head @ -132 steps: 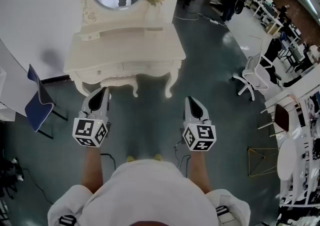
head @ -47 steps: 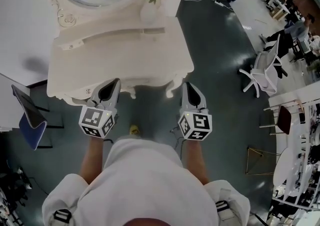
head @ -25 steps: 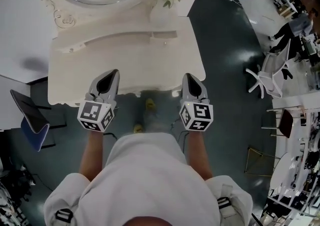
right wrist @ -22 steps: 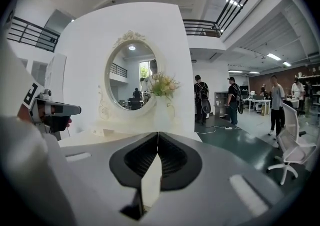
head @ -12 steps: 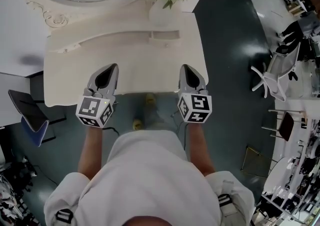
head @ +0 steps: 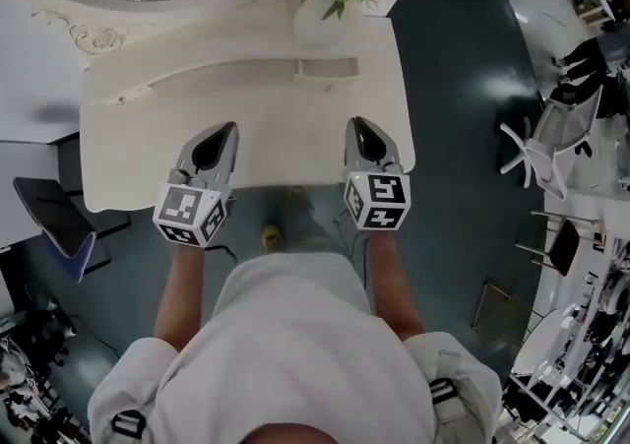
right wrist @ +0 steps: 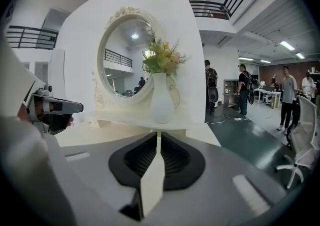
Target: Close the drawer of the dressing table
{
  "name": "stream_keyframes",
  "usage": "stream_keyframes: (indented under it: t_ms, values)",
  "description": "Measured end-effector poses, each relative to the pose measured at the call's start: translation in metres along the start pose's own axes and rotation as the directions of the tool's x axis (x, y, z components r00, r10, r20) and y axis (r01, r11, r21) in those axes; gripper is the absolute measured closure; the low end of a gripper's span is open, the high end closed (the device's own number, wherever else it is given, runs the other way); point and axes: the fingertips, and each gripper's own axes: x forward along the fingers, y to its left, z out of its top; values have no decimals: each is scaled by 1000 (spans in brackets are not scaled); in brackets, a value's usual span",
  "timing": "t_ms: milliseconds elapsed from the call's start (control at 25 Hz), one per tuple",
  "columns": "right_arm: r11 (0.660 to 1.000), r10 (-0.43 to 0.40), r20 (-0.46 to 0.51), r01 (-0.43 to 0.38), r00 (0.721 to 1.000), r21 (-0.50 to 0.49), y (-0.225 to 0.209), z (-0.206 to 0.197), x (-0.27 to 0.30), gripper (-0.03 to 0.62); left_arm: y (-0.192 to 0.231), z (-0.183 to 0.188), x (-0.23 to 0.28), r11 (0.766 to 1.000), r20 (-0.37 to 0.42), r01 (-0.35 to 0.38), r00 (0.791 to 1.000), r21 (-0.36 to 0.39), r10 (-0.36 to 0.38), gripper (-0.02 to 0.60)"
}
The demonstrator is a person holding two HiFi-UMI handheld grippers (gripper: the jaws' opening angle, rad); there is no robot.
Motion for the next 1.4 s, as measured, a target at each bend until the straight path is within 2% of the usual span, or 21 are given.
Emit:
stream_keyframes:
  t_ms: [360,800,1400]
  values:
    - [1000,-1,-68,3,998,27,-13,-22,60,523,16,-20,28,1000,-63,2,998,-21,-4,583]
    - [998,9,-183,2,983,59,-25,-65,135,508,41,-47,65,999,-121,-8,993,-50,2,583]
    - [999,20,-234,-7,972,53,-31,-89,169,503,49,-61,81,997,-150,-55,988,-61,46,583]
